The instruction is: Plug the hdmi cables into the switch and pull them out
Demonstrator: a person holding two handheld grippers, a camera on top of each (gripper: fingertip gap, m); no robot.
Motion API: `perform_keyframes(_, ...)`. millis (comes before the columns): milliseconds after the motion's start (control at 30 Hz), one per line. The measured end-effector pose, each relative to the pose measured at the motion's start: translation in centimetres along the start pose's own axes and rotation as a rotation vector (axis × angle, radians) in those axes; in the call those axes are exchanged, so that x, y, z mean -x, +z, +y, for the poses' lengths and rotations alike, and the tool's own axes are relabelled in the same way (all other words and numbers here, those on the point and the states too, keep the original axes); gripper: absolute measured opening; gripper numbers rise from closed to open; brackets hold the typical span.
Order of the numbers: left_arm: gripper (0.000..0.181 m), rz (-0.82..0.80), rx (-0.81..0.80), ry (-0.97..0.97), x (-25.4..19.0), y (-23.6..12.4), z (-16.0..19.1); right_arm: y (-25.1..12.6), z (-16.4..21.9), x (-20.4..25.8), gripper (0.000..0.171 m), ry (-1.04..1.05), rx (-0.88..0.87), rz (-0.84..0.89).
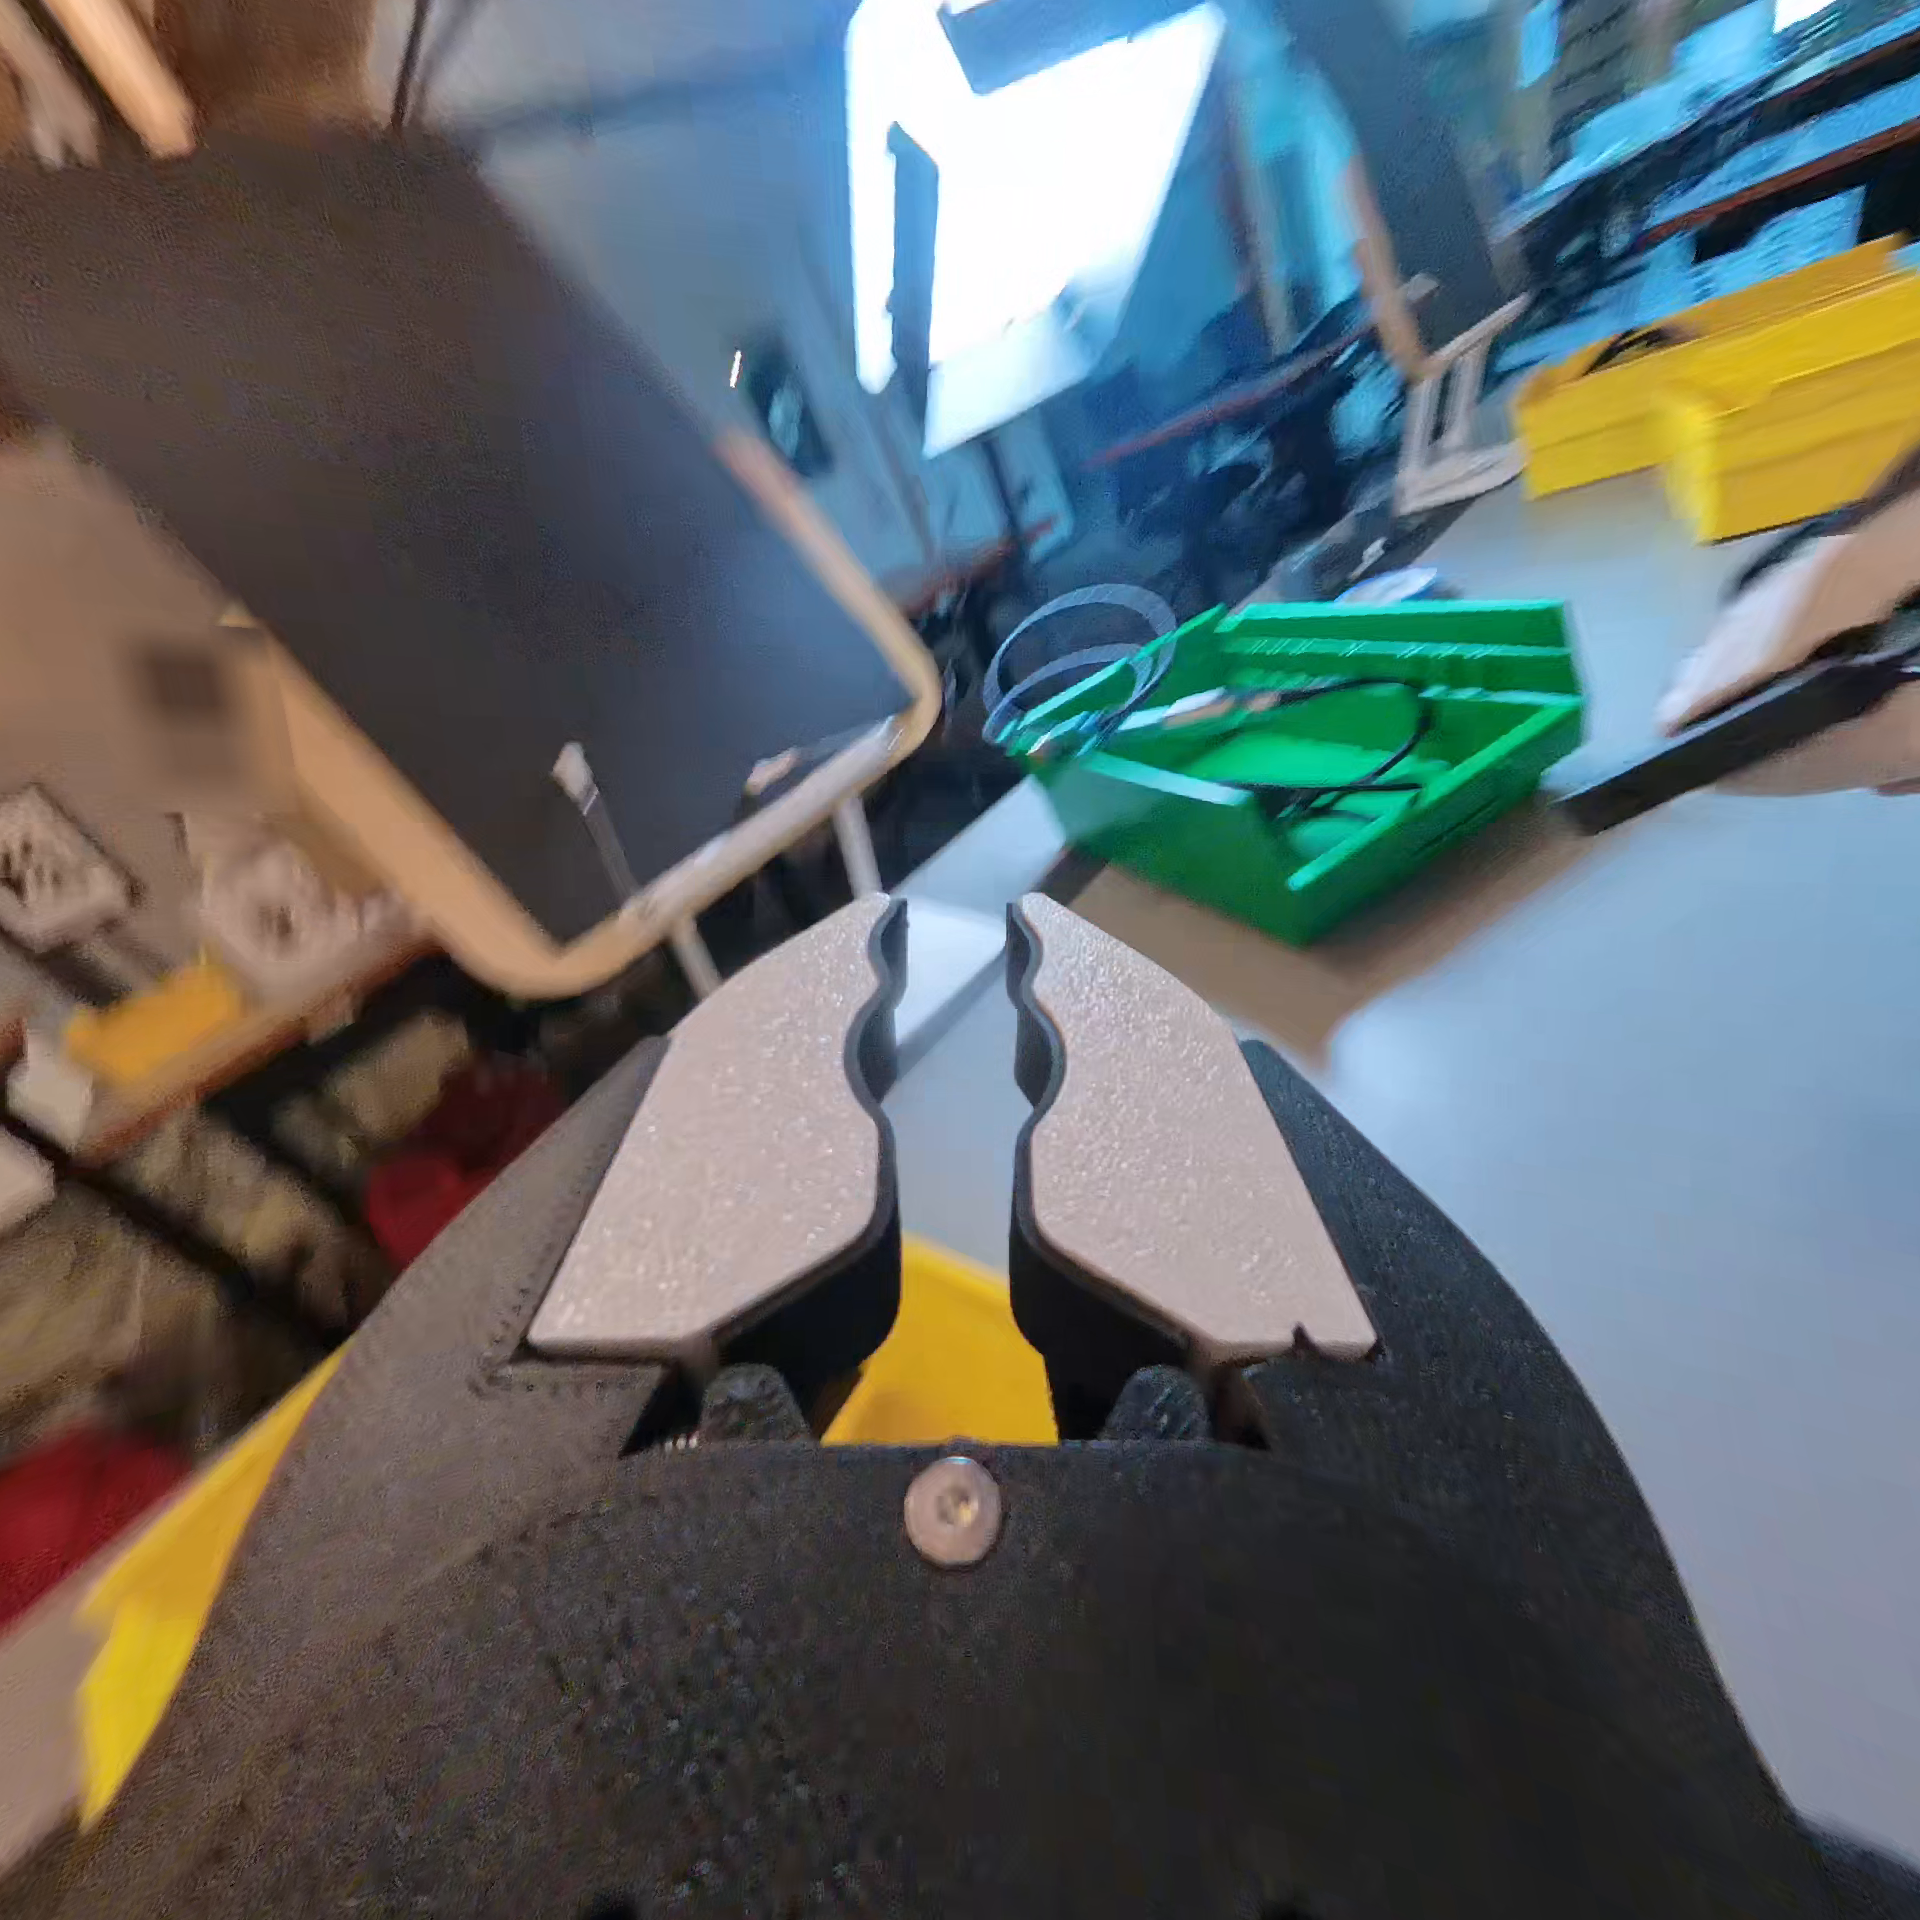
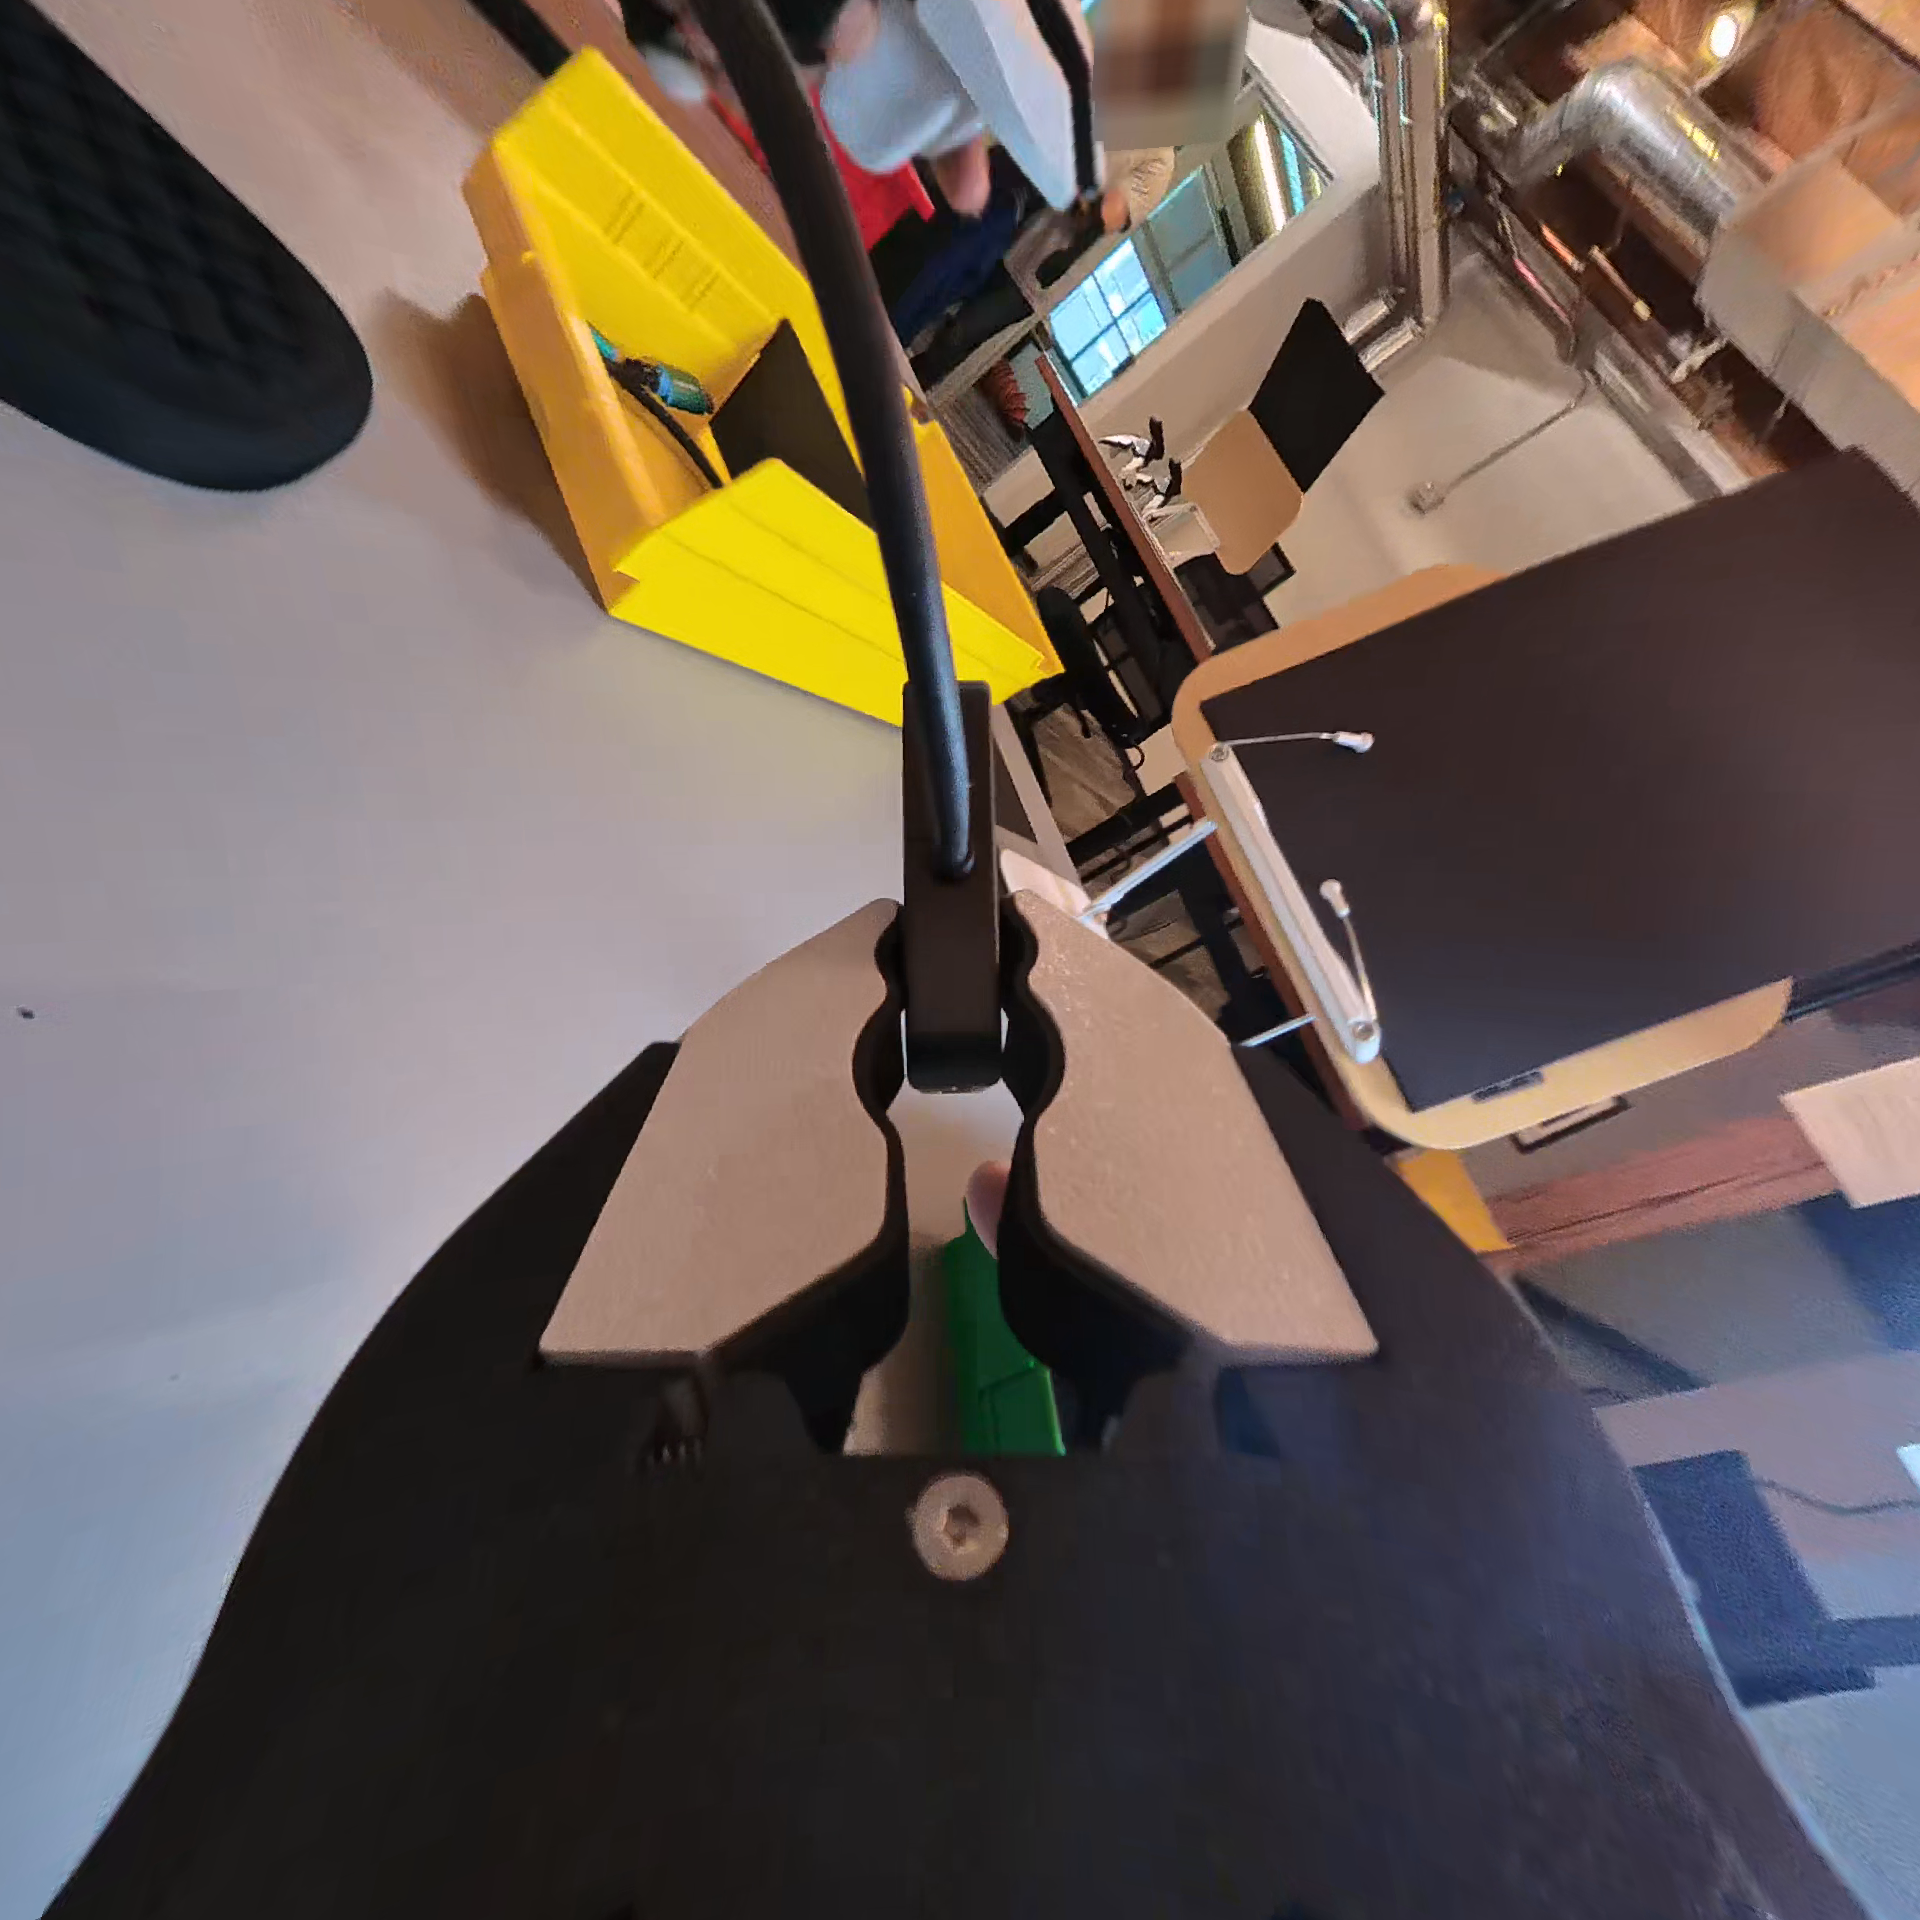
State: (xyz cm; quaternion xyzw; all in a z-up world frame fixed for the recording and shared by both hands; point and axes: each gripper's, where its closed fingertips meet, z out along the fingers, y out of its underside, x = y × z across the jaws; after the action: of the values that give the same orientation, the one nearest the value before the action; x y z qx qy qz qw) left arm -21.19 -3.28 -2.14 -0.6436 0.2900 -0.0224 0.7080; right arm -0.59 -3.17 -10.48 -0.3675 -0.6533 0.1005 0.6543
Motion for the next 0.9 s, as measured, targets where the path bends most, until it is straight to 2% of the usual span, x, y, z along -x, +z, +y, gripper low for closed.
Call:
perform_keyframes(67, 0.017, -0.017, 0.192, -0.131, 3.8, -1.1, 3.1, 0.2, 0.6, 0.0, 0.014, 0.048, 0.004, -0.016)
perform_keyframes(167, 0.023, 0.049, 0.526, -0.287, 5.2, -1.5, 10.4, 0.7, 0.9, 0.3, 0.014, 0.060, 0.023, -0.028)
perform_keyframes(267, 0.030, 0.103, 0.796, -0.413, 3.5, -1.3, 17.4, 0.9, 1.2, 0.5, 0.014, 0.057, 0.045, -0.031)
perform_keyframes(400, 0.039, 0.150, 1.052, -0.451, 0.5, -1.1, 22.4, 0.7, 1.9, 0.3, 0.014, 0.100, 0.072, -0.023)
perform_keyframes(500, 0.035, 0.155, 1.191, -0.368, -0.6, -1.6, 24.1, 0.4, 2.4, -0.3, 0.014, 0.130, 0.084, -0.007)
perform_keyframes(600, 0.011, 0.167, 1.227, -0.322, -0.8, -1.7, 23.9, 0.2, 2.5, -0.6, 0.014, 0.147, 0.084, -0.001)
perform_keyframes(767, 0.010, 0.210, 1.269, -0.232, -0.9, -2.3, 23.7, -0.2, 2.3, -1.0, 0.014, 0.136, 0.084, 0.018)
perform_keyframes(833, 0.009, 0.206, 1.237, -0.204, -0.4, -2.5, 22.4, -0.5, 2.3, -1.4, 0.014, 0.140, 0.080, 0.032)
perform_keyframes(900, 0.007, 0.199, 1.170, -0.193, 0.4, -3.0, 19.3, -1.0, 2.3, -1.9, 0.014, 0.159, 0.069, 0.048)
